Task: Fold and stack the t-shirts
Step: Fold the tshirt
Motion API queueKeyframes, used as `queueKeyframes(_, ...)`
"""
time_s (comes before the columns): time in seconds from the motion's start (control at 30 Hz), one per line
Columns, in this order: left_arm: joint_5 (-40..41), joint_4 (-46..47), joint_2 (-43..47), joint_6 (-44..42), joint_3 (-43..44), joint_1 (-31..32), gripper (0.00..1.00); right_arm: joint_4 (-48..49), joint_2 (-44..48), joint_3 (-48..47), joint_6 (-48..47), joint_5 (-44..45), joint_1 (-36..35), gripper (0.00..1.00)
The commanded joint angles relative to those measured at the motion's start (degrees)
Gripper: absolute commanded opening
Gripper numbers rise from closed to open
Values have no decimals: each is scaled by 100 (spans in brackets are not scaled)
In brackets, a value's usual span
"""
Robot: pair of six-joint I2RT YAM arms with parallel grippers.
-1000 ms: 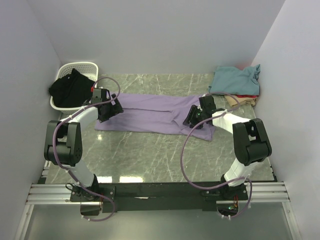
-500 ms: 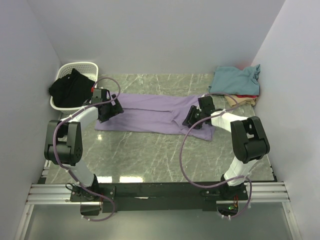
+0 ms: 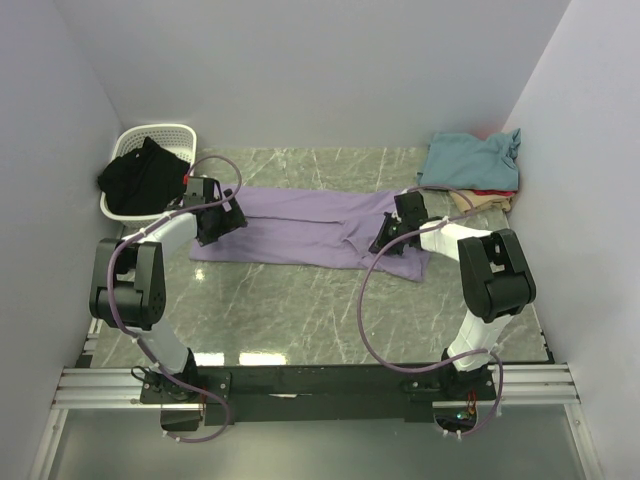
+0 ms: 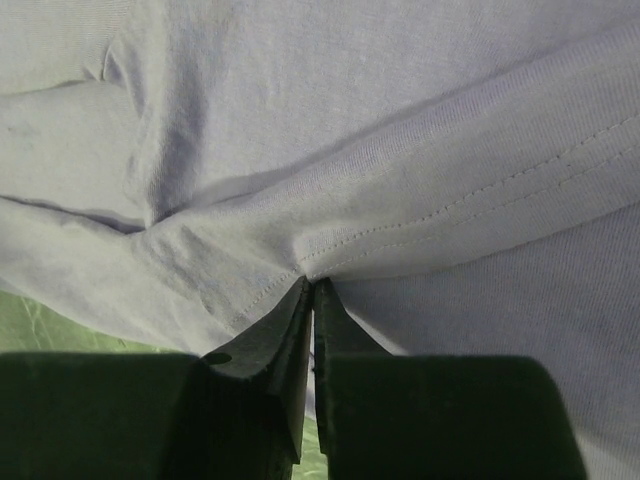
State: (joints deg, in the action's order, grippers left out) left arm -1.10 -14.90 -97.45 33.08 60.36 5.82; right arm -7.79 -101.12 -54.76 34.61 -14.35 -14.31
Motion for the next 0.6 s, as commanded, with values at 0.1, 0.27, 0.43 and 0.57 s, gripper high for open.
queueKeyframes(0.1, 40, 31, -37, -118, 266, 33, 99, -205, 216, -438, -174, 99, -90, 5)
queueKeyframes(0.27, -4, 39, -64, -118, 266, 33, 99, -372, 207, -736, -244, 178, -81, 4)
queueKeyframes(0.43, -39, 74, -81, -109, 231, 42, 99, -469, 49, -1071, -279, 213, -90, 5)
queueKeyframes(0.57, -83, 75, -134, -118, 257, 42, 99, -574, -319, -1562, -323, 345, -90, 5)
